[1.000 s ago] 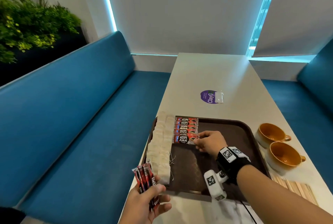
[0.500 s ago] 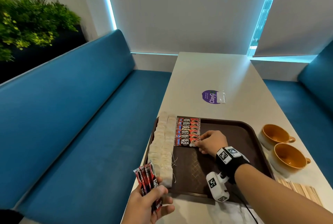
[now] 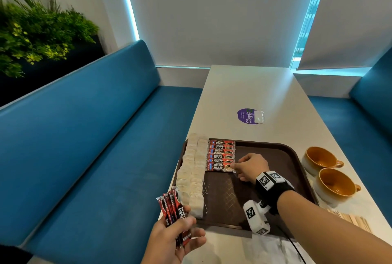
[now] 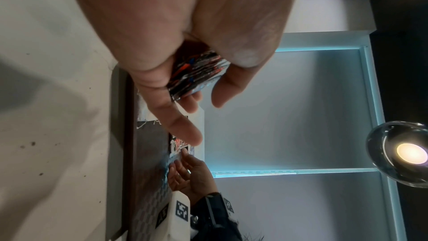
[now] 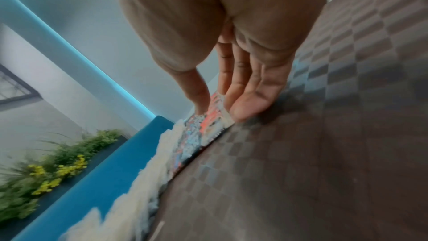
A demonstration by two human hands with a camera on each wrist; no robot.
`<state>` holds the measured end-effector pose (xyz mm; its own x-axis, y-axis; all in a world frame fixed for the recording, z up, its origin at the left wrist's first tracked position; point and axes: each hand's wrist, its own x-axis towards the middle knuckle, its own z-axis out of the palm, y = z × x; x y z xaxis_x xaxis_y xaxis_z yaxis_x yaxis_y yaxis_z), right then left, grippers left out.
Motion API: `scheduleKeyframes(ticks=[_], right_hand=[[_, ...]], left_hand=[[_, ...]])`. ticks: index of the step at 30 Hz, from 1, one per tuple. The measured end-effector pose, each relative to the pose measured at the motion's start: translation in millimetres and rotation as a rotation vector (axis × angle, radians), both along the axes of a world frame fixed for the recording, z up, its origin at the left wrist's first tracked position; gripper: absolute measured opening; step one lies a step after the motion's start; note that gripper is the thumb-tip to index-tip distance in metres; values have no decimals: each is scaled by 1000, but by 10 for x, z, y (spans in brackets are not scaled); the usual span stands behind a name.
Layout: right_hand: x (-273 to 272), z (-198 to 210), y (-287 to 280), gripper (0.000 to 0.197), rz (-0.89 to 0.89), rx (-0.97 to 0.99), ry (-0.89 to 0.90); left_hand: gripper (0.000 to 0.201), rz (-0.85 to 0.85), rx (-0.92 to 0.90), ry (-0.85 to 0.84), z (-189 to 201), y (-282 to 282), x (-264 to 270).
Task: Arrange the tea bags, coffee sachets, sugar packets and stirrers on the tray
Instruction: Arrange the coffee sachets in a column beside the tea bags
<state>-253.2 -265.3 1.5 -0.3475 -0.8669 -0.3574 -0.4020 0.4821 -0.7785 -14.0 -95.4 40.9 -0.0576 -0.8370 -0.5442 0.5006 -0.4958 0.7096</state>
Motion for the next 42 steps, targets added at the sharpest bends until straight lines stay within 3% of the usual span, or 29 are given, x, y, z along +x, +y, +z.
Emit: scheduleKeyframes(ticks=[4, 8, 12, 14, 18, 24, 26, 32, 36, 42], right_hand=[[-17, 172, 193, 13, 57, -191, 22], [88, 643, 631, 6, 201, -319, -122], [175, 959, 1222, 5, 327, -409, -355], [199, 1005, 1496, 16, 368, -434, -458], [201, 939, 1873, 32, 357, -426, -491], [99, 817, 2180, 13, 299, -325, -548], [65, 824, 2225, 12, 291, -305, -548], [57, 808, 2302, 20, 297, -325, -456], [67, 777, 2291, 39, 362, -365, -306], [46, 672, 2096, 38, 383, -382, -190]], left_hand=[[30, -9, -42, 32, 35, 43, -6], [34, -60, -107, 24, 110, 117, -58], [23, -119, -164, 5, 207, 230, -144], [21, -141, -190, -26, 238, 283, -187], [24, -169, -254, -127, 280, 371, -274], [18, -44, -301, -156, 260, 439, -333], [15, -5, -309, -131, 258, 443, -331], [30, 20, -336, -83, 232, 423, -328], [24, 44, -353, -63, 210, 397, -334], [21, 45, -343, -44, 177, 334, -329]])
